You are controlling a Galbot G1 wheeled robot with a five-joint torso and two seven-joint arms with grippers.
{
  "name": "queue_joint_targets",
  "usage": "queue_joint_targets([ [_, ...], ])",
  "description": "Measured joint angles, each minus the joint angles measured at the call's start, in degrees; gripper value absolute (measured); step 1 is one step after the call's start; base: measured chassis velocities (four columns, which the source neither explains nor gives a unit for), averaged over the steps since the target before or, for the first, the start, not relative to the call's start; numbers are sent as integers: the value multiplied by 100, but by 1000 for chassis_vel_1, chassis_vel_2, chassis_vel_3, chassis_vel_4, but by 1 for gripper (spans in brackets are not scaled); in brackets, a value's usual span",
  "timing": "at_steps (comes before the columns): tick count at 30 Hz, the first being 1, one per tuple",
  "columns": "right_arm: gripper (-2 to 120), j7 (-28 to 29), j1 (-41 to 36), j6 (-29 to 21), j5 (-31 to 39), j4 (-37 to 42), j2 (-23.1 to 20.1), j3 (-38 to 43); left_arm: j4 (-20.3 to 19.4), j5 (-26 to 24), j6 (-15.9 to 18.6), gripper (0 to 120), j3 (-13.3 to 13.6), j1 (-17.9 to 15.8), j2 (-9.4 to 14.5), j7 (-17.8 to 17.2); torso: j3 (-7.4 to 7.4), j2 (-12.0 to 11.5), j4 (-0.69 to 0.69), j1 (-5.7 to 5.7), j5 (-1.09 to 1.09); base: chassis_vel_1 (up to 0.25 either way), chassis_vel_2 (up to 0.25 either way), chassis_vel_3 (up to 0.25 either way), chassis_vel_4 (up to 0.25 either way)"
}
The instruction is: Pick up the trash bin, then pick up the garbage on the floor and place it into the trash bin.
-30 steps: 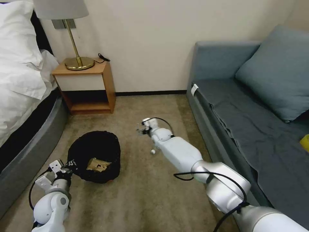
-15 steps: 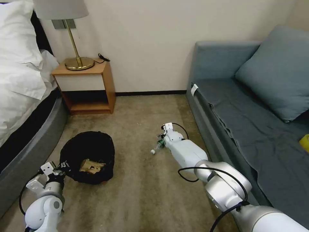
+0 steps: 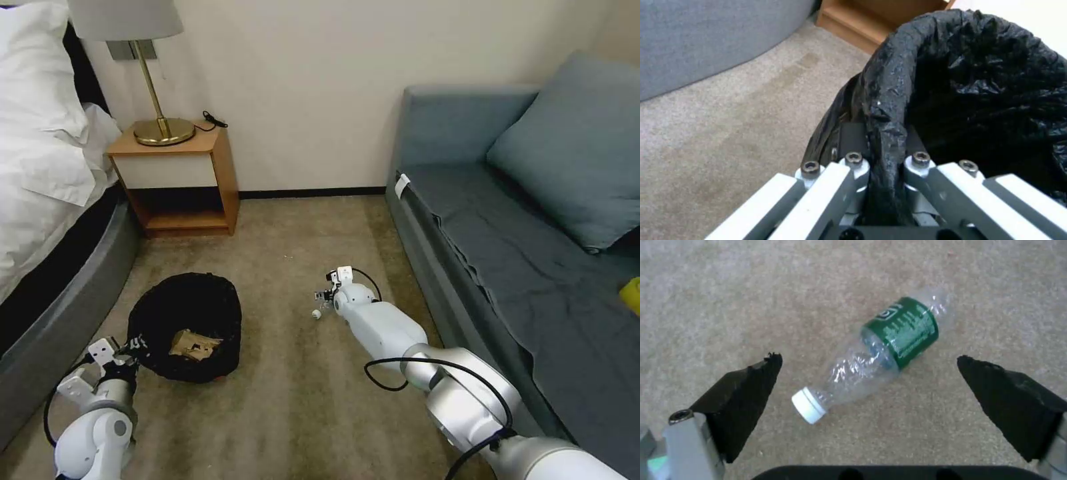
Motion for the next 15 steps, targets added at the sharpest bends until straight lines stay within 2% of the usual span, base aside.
queue_joint_targets([
  [3, 100, -20, -134, 44, -105, -8, -1, 7, -200, 4, 2, 4, -23, 108, -37, 1, 0, 1, 0, 0, 1, 0, 0, 0, 0],
  [10, 100, -189, -382, 135, -614, -115, -4, 203, -398, 75, 27, 4, 1, 174, -69, -1, 0, 1, -1, 0, 1, 0, 0, 0, 0],
  [13, 100, -273, -458, 168, -669, -4, -6, 193, -382, 47, 53, 4, 7, 117, -5, -6, 0, 1, -1, 0, 0, 0, 0, 0, 0],
  [15, 100, -418, -536, 284, -689, 257, -5, 79, -155, -76, 73, 4, 7, -90, 184, -19, 0, 1, 0, 0, 1, 0, 0, 0, 0],
])
